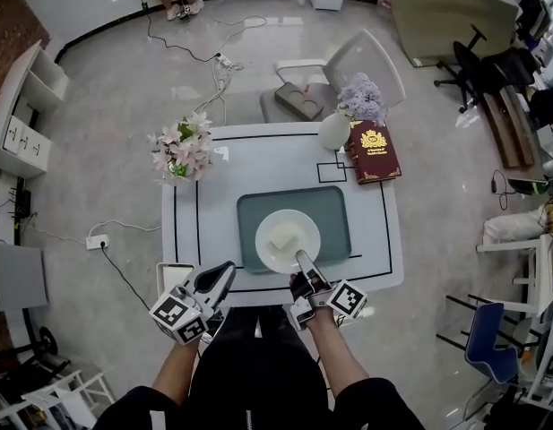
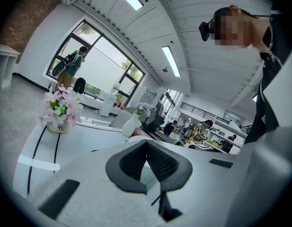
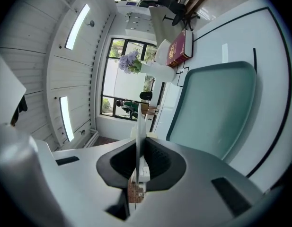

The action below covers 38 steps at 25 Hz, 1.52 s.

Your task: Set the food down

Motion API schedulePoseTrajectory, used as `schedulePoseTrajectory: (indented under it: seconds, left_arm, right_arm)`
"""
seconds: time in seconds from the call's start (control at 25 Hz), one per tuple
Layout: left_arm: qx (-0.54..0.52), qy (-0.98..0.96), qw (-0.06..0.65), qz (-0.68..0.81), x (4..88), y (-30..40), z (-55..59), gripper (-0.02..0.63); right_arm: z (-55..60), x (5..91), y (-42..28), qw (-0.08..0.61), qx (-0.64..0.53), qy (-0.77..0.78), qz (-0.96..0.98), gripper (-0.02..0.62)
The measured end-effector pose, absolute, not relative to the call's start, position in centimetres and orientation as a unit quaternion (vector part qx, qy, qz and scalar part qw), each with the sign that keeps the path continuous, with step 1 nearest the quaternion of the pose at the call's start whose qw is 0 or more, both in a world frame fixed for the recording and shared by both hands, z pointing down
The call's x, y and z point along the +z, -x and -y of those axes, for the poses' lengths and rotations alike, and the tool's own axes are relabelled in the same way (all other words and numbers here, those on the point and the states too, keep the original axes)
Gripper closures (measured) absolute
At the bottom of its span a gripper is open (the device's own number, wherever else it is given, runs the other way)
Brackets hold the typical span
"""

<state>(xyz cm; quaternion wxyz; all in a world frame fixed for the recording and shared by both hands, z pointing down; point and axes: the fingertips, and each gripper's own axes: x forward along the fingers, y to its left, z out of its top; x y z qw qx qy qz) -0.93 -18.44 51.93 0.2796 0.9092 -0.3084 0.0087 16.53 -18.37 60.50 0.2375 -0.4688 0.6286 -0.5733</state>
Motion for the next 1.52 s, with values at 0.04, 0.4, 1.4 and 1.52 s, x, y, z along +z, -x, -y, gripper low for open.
schedulePoseTrajectory:
  seconds: [0.04, 0.4, 1.4, 1.52]
  left_arm:
    - [0.01, -0.91, 0.28, 0.307, 52.1, 1.0, 18.5, 0.6]
    - [0.021, -0.901, 0.284, 0.328, 52.5, 3.0, 18.6, 0.6]
    - [0.01, -0.882, 0.306, 0.358, 53.8, 6.0, 18.7, 0.6]
    - [0.008, -0.883, 0.307, 0.356, 53.9, 6.1, 18.8, 0.6]
  right_arm:
    - [18.4, 61.3, -16.7, 0.237, -0.577, 0.471, -0.624, 0.572]
    - [20.0, 68.0, -17.5, 0.254, -0.618, 0.477, -0.571, 0.572]
    - [24.3, 73.1, -17.8, 0.134, -0.632, 0.531, -0.548, 0.573]
    - [24.4, 73.6, -18.0, 0.11, -0.63, 0.542, -0.545, 0.572]
